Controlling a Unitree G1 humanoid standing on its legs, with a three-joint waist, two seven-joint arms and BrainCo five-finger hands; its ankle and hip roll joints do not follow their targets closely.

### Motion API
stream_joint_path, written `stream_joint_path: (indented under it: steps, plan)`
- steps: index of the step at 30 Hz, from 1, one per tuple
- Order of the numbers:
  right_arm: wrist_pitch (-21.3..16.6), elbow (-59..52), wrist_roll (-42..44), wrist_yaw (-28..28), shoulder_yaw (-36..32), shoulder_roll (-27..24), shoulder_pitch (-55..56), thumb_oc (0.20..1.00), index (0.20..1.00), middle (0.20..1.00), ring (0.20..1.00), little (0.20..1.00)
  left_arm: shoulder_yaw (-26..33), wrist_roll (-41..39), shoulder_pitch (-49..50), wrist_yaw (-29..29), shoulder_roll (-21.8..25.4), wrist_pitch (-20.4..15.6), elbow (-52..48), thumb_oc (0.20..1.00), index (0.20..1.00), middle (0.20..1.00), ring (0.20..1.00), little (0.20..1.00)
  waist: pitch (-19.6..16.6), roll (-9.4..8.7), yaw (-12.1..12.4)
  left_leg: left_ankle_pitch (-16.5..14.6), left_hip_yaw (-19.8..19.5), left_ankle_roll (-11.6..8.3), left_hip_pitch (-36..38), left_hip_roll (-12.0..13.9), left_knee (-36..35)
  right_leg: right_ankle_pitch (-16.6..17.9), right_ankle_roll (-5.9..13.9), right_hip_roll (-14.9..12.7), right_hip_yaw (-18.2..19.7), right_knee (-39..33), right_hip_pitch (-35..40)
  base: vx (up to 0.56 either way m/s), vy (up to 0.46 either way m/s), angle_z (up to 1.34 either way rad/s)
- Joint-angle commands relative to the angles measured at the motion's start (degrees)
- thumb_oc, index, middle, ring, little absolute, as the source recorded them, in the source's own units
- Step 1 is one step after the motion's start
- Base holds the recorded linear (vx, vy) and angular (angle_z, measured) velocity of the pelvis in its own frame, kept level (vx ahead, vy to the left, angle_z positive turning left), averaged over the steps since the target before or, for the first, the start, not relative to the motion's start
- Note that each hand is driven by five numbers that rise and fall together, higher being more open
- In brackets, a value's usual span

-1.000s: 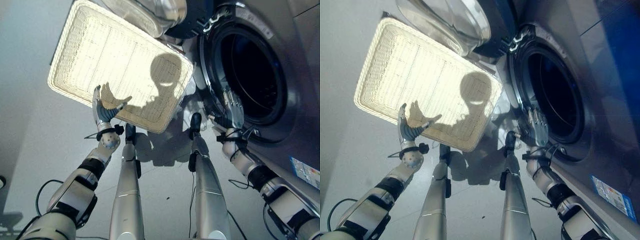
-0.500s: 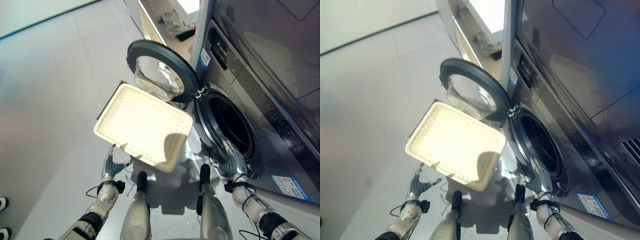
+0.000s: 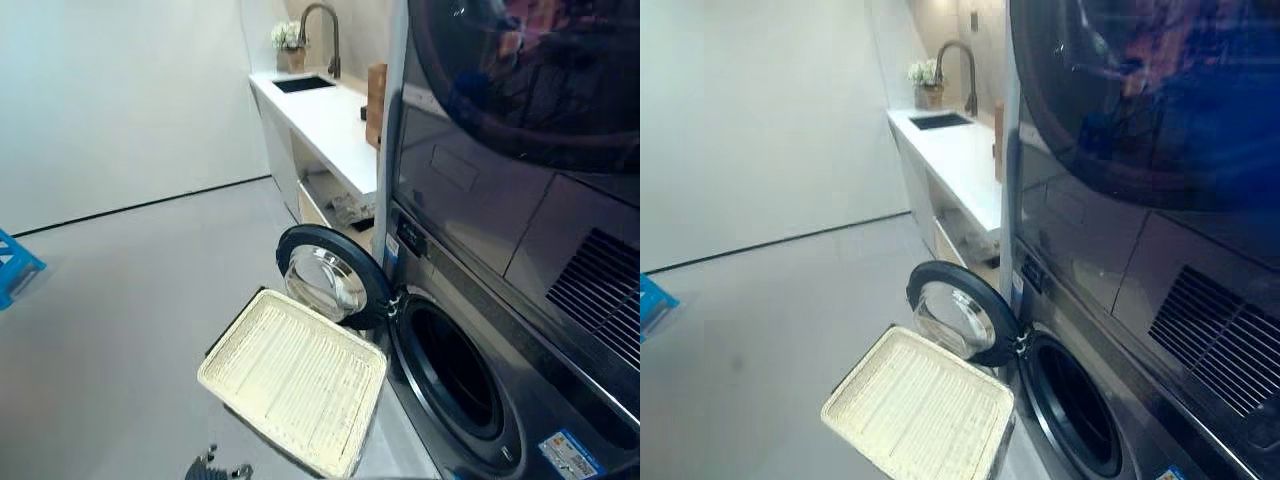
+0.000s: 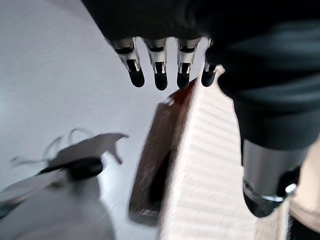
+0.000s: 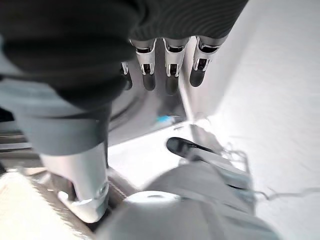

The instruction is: Put the clothes into the washing machine.

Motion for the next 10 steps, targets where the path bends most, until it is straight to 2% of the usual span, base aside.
stream_joint_path:
  steps: [1, 5, 10]
  plan:
    - [2.1, 3.0, 1.6, 2.2, -2.3, 0.2, -3.8, 1.0, 1.0, 1.0, 1.0, 1.0, 0.2, -0.2, -3.8, -2.7, 0.5, -0.2, 1.1, 1.0, 1.0, 1.0, 1.0, 1.0, 2.2, -1.62, 1.9, -0.5, 1.5, 2.6, -0.2, -1.2, 0.4, -3.4, 0.21, -2.1, -0.4, 0.9, 3.8, 0.07, -0.005, 0.02]
    - [3.5, 4.2, 3.3, 5.2, -3.6, 0.5, -3.7, 1.0, 1.0, 1.0, 1.0, 1.0, 0.2, -1.2, -3.3, -5.7, 0.3, 3.0, 1.9, 1.0, 1.0, 1.0, 1.0, 1.0, 1.2, -1.53, 1.9, -1.1, 1.4, 2.74, 0.8, -1.1, 0.4, -3.7, 0.26, -2.1, -0.1, 1.1, 4.7, 0.05, -0.002, 0.03]
    - [3.8, 4.3, 2.3, 6.7, -3.4, 0.9, -3.6, 1.0, 1.0, 1.0, 1.0, 1.0, 0.8, -2.4, -3.1, -6.9, 0.4, 4.6, 2.4, 1.0, 1.0, 1.0, 1.0, 1.0, 0.8, -1.55, 1.7, -1.3, 1.2, 3.02, 1.3, -1.1, 0.4, -3.9, 0.13, -2.2, 0.3, 1.1, 5.0, 0.0, 0.0, 0.0]
